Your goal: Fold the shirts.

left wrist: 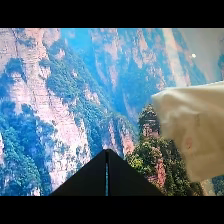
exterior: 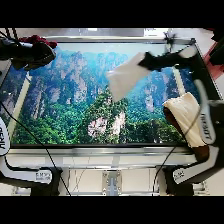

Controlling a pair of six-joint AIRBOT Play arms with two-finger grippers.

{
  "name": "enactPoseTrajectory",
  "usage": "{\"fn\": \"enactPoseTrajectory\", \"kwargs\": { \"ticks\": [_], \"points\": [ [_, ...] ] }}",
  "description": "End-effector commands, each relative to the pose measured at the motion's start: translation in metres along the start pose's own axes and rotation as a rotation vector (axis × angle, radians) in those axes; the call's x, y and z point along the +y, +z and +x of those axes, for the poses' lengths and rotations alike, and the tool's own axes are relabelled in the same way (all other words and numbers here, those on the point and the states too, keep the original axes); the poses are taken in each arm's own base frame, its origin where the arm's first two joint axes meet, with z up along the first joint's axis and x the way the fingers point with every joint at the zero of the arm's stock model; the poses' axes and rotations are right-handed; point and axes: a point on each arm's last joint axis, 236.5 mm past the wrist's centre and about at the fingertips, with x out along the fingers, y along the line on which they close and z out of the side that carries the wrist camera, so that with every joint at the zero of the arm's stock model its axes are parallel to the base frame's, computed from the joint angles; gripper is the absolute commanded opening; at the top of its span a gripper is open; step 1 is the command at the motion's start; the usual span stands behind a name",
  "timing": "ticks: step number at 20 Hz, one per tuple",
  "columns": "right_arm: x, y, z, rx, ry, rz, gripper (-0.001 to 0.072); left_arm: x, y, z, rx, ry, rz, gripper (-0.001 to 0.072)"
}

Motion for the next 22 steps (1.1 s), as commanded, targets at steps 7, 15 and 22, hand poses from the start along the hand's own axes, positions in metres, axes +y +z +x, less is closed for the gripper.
{"fn": "enactPoseTrajectory", "kwargs": {
  "ticks": [7, 15, 22],
  "points": [
    [-0.148, -0.141, -0.299, 0.206, -0.799, 0.321, 0.0023, -0.030, 0.011, -0.003, -0.040, -0.127, -0.057, 0.0010],
    [-0.228, -0.297, -0.292, 0.651, -1.014, 0.553, 0.0111, -0.047, 0.001, -0.005, 0.005, -0.196, -0.073, 0.0011],
    [-0.243, -0.264, -0.362, 0.497, -1.322, 0.508, 0.0415, -0.060, 0.004, -0.008, -0.005, -0.253, -0.096, 0.0012]
  ]
}}
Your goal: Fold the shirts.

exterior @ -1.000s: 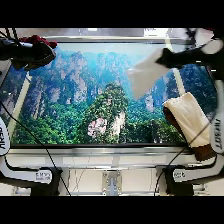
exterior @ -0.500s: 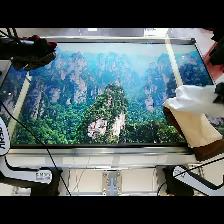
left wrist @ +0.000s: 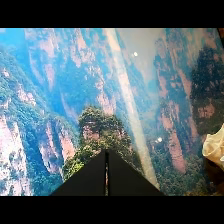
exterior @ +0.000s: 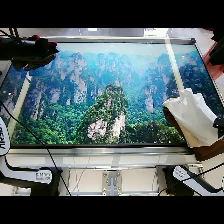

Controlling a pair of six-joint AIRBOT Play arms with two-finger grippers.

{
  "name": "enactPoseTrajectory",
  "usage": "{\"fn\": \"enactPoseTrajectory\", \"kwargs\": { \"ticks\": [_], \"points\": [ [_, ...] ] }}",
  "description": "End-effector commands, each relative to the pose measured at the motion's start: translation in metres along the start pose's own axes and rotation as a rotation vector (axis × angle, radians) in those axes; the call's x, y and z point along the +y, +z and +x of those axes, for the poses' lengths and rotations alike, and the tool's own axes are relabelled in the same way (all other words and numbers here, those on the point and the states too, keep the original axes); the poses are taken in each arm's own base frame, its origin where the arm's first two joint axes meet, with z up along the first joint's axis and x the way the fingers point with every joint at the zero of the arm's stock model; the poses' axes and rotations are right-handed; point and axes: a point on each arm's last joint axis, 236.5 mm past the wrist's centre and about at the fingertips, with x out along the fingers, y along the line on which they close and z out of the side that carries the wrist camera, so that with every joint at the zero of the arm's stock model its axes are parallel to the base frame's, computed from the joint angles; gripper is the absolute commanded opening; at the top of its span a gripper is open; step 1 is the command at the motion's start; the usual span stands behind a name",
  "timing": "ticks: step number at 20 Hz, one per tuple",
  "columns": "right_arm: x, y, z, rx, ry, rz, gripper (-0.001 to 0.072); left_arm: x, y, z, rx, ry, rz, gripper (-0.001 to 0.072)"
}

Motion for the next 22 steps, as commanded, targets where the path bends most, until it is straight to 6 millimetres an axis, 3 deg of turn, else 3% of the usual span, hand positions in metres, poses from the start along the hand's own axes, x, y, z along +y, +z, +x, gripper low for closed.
{"fn": "enactPoseTrajectory", "kwargs": {
  "ticks": [1, 2, 3, 5, 7, 8, 9, 10, 11, 13, 15, 18, 20, 22],
  "points": [
    [-0.019, 0.023, -0.034, -0.181, -0.026, 0.068, 0.0414, -0.008, 0.002, -0.001, -0.008, -0.033, -0.010, 0.0012],
    [-0.004, 0.036, -0.056, -0.288, 0.054, 0.057, 0.0405, -0.008, 0.003, -0.001, -0.011, -0.033, -0.010, 0.0012],
    [0.024, 0.050, -0.082, -0.400, 0.178, 0.025, 0.0405, -0.008, 0.003, -0.001, -0.013, -0.033, -0.011, 0.0012],
    [0.128, 0.063, -0.162, -0.633, 0.612, -0.122, 0.0405, -0.009, 0.003, 0.000, -0.013, -0.033, -0.031, 0.0012],
    [0.223, 0.040, -0.247, -0.803, 1.003, -0.354, 0.0405, -0.011, 0.002, 0.002, -0.006, -0.035, -0.029, 0.0012],
    [0.259, 0.028, -0.278, -0.891, 1.132, -0.433, 0.0405, -0.013, -0.002, 0.002, 0.007, -0.041, -0.029, 0.0012],
    [0.289, 0.020, -0.292, -0.943, 1.190, -0.472, 0.0405, -0.014, -0.005, 0.002, 0.022, -0.046, -0.030, 0.0012],
    [0.316, 0.013, -0.290, -0.952, 1.201, -0.500, 0.0405, -0.016, -0.009, 0.002, 0.040, -0.055, -0.031, 0.0012],
    [0.345, 0.001, -0.276, -0.927, 1.186, -0.557, 0.0405, -0.018, -0.013, 0.002, 0.056, -0.061, -0.031, 0.0012],
    [0.398, -0.031, -0.232, -0.794, 1.146, -0.692, 0.0405, -0.018, -0.013, 0.002, 0.055, -0.060, -0.031, 0.0012],
    [0.436, -0.071, -0.184, -0.637, 1.103, -0.816, 0.0405, -0.018, -0.013, 0.002, 0.055, -0.061, -0.031, 0.0012],
    [0.462, -0.140, -0.122, -0.424, 1.027, -0.992, 0.0405, -0.018, -0.013, 0.002, 0.055, -0.060, -0.031, 0.0012],
    [0.466, -0.181, -0.095, -0.345, 0.987, -1.073, 0.0403, -0.018, -0.013, 0.002, 0.055, -0.060, -0.031, 0.0012],
    [0.463, -0.208, -0.077, -0.323, 0.923, -1.178, 0.0407, -0.018, -0.013, 0.002, 0.055, -0.060, -0.031, 0.0012]
  ]
}}
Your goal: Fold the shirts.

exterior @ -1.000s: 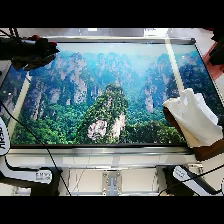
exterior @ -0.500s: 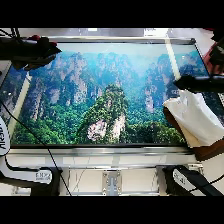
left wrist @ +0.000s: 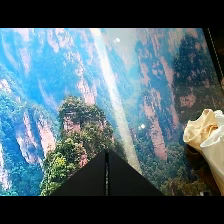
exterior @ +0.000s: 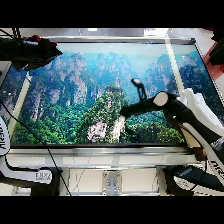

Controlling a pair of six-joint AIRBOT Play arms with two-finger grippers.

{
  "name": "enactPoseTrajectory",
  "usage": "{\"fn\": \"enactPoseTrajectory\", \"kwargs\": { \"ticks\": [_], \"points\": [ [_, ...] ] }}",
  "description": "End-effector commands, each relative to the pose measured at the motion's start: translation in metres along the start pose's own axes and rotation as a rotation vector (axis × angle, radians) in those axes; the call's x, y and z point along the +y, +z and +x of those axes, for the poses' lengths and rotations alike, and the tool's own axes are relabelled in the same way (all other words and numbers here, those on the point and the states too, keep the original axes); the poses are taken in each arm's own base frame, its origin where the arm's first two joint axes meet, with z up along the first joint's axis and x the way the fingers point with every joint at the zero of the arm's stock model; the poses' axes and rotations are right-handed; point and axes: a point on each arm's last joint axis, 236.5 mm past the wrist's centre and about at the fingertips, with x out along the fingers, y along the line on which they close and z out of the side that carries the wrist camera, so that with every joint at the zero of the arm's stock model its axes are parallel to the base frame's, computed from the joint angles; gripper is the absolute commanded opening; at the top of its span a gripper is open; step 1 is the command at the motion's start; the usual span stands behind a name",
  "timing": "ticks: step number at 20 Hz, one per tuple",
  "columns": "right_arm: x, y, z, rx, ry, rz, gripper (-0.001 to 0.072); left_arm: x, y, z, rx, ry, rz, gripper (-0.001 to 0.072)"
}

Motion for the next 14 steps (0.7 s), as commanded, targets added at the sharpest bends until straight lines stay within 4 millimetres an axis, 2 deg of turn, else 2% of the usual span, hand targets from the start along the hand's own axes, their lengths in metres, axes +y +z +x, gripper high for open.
{"fn": "enactPoseTrajectory", "kwargs": {
  "ticks": [1, 3, 6, 14],
  "points": [
    [0.034, -0.059, 0.030, 0.180, 0.026, -0.099, 0.0407, -0.001, 0.000, 0.000, 0.001, -0.001, 0.002, 0.0012],
    [0.050, -0.069, 0.033, 0.207, 0.046, -0.134, 0.0407, -0.001, 0.000, 0.000, 0.001, 0.000, 0.002, 0.0012],
    [0.061, -0.077, 0.036, 0.224, 0.059, -0.162, 0.0407, -0.001, 0.000, 0.000, 0.001, 0.000, 0.002, 0.0012],
    [0.062, -0.078, 0.037, 0.226, 0.059, -0.167, 0.0407, -0.001, 0.000, 0.000, 0.000, 0.000, 0.002, 0.0012]
  ]
}}
